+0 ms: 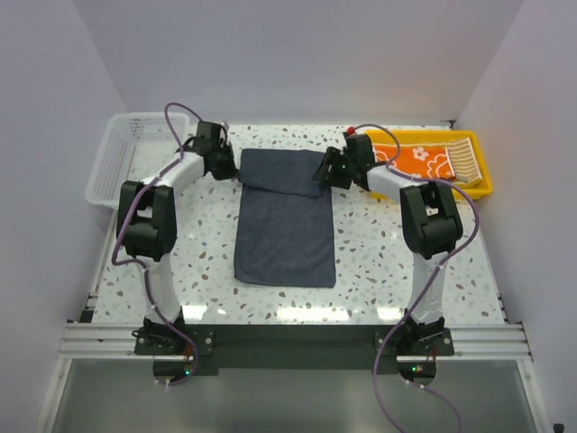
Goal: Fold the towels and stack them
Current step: Fold the towel
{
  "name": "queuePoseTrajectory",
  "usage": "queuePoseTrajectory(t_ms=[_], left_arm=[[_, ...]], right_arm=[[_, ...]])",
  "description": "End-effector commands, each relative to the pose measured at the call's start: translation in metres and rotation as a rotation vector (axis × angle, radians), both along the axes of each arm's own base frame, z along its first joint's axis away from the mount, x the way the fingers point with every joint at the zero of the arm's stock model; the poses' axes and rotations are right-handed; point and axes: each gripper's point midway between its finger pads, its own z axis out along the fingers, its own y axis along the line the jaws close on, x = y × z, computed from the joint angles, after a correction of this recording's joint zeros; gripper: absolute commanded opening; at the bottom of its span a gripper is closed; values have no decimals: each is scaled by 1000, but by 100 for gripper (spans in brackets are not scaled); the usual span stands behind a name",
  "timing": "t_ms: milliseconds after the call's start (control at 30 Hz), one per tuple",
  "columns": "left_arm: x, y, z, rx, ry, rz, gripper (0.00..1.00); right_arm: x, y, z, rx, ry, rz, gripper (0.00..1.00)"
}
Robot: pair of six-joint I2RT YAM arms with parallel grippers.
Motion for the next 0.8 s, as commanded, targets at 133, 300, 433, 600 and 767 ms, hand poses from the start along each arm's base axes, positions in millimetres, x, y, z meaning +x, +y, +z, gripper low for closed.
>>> queuePoseTrajectory(t_ms=[133,300,433,600,767], left_arm=[[0,-1,7,-3,-20,-31,0],[-1,-1,5,-2,-17,-32,0],[-1,0,4,1,-14,-29,0],[-1,-1,2,2,-11,-30,0],[-1,0,1,2,-8,-28,0]], right_arm=[[21,12,8,67,-83,39,61],[17,20,0,91,-64,81,54],[14,25,8,118,-90,115,47],[6,26,15,115,-106,156,36],[2,28,20,122,-115,180,31]])
